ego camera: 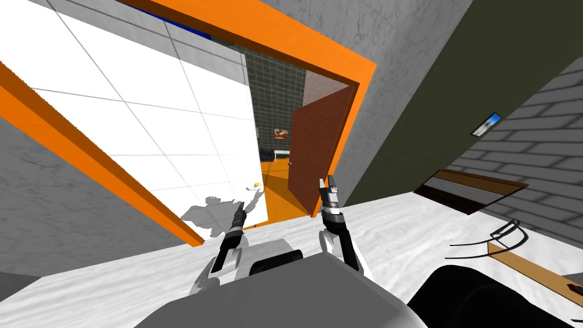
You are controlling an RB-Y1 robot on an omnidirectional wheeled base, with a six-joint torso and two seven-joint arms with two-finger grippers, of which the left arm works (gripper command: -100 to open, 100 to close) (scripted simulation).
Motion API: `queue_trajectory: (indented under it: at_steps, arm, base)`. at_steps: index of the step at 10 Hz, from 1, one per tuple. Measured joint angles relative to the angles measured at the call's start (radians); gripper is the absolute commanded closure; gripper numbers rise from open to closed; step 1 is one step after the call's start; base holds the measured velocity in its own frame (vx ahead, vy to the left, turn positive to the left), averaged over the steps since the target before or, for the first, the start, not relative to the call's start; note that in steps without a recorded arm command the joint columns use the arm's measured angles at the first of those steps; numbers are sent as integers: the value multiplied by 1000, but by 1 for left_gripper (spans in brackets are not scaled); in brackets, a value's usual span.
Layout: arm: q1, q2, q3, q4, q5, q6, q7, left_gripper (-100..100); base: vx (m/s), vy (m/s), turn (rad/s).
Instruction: Push the door open
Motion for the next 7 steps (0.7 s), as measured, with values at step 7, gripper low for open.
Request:
queue_trajectory:
  at_steps: [7]
  arm:
    - [-47, -23, 15, 125, 2, -8, -11, -100]
  base:
    - [12, 68, -79]
